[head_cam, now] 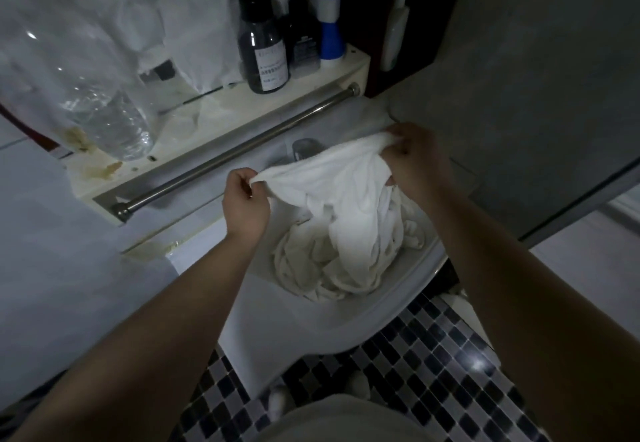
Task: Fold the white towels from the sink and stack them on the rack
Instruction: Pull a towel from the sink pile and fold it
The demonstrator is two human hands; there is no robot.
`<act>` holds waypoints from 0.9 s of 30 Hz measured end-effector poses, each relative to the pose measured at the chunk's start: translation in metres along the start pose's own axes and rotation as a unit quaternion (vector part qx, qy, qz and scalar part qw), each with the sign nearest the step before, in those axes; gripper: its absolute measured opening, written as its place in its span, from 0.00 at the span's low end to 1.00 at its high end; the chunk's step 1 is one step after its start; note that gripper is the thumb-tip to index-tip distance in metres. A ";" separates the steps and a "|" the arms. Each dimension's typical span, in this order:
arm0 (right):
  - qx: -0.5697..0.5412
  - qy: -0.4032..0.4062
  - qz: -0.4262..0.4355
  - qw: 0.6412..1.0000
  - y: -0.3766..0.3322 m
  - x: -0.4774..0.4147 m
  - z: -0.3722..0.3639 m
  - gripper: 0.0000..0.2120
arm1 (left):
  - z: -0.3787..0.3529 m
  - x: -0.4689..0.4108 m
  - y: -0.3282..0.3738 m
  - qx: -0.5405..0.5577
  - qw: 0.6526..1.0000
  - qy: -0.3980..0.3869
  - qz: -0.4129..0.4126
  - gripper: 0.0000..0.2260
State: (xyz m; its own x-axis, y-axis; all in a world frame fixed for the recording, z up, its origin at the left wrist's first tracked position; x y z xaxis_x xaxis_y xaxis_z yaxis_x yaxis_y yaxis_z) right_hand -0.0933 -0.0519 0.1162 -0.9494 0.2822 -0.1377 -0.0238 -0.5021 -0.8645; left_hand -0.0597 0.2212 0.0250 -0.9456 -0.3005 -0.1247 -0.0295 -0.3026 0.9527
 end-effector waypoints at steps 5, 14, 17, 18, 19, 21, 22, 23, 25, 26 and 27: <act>0.028 -0.163 -0.018 0.986 0.008 0.018 -0.024 0.38 | -0.009 0.005 0.058 0.054 0.993 -0.071 -0.078 0.09; 0.091 -0.169 0.089 0.977 -0.035 0.026 -0.051 0.08 | -0.009 0.027 0.057 -0.163 0.900 -0.259 -0.310 0.12; 0.097 -0.094 0.112 0.984 -0.038 0.017 -0.032 0.03 | -0.003 0.030 0.011 -0.256 0.889 -0.304 -0.228 0.11; 0.103 -0.079 0.121 0.984 -0.038 0.016 -0.026 0.03 | -0.002 0.030 0.000 -0.247 0.907 -0.289 -0.181 0.11; 0.104 -0.072 0.129 0.984 -0.038 0.015 -0.021 0.03 | -0.001 0.031 -0.008 -0.236 0.922 -0.267 -0.152 0.10; 0.098 -0.056 0.138 0.984 -0.038 0.015 -0.014 0.05 | -0.004 0.031 -0.015 -0.205 0.933 -0.252 -0.156 0.12; 0.106 -0.033 0.138 0.984 -0.036 0.013 -0.008 0.07 | -0.009 0.032 -0.012 -0.163 0.941 -0.266 -0.132 0.13; 0.112 -0.004 0.134 0.985 -0.034 0.011 -0.005 0.08 | -0.011 0.034 -0.010 -0.114 0.951 -0.278 -0.076 0.13; 0.106 0.046 0.100 0.988 -0.026 0.003 0.006 0.08 | -0.019 0.034 -0.001 -0.037 0.964 -0.255 0.059 0.11; 0.088 0.063 0.075 0.991 -0.020 -0.001 0.012 0.06 | -0.021 0.032 0.005 -0.012 0.968 -0.226 0.107 0.10; 0.073 0.074 0.052 0.993 -0.013 -0.004 0.017 0.04 | -0.021 0.029 0.010 0.015 0.969 -0.206 0.139 0.10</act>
State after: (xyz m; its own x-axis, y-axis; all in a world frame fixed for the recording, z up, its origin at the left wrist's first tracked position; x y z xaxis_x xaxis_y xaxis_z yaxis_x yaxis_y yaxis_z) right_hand -0.0945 -0.0603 0.1357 -0.8926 0.3348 -0.3020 0.0162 -0.6456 -0.7635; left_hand -0.0808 0.1902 0.0255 -0.9674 0.0212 0.2522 0.2404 -0.2345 0.9419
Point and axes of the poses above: each hand's wrist, its own x-axis away from the middle knuckle, its own z-axis out of the back of the hand, y = z × x, the point moved 2 cm from there along -x, towards the middle knuckle, and after that the axes turned 2 degrees about -x, right-handed, at the moved point
